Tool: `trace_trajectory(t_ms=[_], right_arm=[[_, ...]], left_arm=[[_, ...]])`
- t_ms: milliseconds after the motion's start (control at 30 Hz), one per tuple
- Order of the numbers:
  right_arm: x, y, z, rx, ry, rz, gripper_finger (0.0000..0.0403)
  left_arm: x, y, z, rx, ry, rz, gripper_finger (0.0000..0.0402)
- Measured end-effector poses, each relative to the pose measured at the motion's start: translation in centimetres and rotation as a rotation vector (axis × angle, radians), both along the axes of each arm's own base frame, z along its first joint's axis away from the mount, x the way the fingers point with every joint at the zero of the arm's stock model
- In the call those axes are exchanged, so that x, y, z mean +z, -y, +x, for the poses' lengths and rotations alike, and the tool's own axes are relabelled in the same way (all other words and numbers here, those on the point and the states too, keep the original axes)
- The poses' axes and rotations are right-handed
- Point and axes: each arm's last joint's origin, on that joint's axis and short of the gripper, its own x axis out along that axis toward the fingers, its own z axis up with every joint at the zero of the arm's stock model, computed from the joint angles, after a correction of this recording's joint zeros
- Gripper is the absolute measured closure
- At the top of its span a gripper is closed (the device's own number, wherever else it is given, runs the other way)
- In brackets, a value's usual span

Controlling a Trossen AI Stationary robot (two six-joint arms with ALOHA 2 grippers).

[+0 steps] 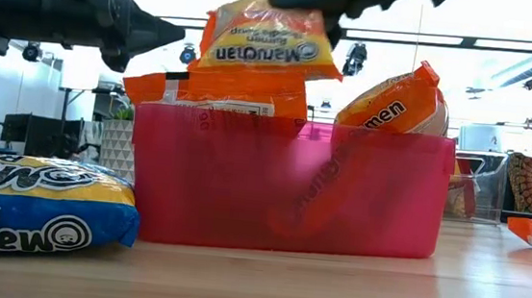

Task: Sort Maruchan noodles
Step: Put the orange noodle pack into the red bin

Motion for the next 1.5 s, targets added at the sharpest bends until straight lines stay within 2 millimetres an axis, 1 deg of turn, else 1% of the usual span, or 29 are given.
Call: trace_trajectory(t_ms=[100,200,333,433,533,633,933,1133,1500], right_arm=[[-1.2,-2.2,-0.9,-0.018,-0.022,-0.073,0.039],[-2.8,-3.8,-1.6,-0.041,-0.037,-0.155,0.039],[-4.2,-4.9,-1.9,-0.085,0.003,-0.277,0.039],[-4.7,-5.1,-1.8,-0.076,0.055,-0.313,0.039],[-5.2,-5.1,-1.9,-0.06,0.072,-0.324,0.039],[-6.0,-5.1,-2.0,-0.051,0.053,-0.324,0.039],[-7.6,-5.4,-1.4,0.0,0.019,-0.285,0.039],[-7.6,-5.5,-1.4,0.043,0.022,-0.275,0.039],[-7.0,-5.5,-2.1,0.109,0.003,-0.293,0.039]], left_arm=[[-0.1,0.1,0.0,-0.005,0.0,-0.012,0.0402],[-0.2,0.1,0.1,-0.008,-0.004,-0.018,0.0402],[-0.2,0.1,0.1,-0.01,-0.002,-0.027,0.0402],[-0.2,0.1,0.1,-0.012,0.0,-0.033,0.0402],[-0.2,0.2,0.1,-0.014,-0.002,-0.034,0.0402],[-0.2,0.2,0.1,-0.014,-0.004,-0.035,0.0402],[-0.3,0.2,0.2,-0.014,-0.011,-0.034,0.0402],[-0.4,0.2,0.2,-0.014,-0.02,-0.034,0.0402],[-0.5,0.2,0.2,-0.014,-0.022,-0.034,0.0402]])
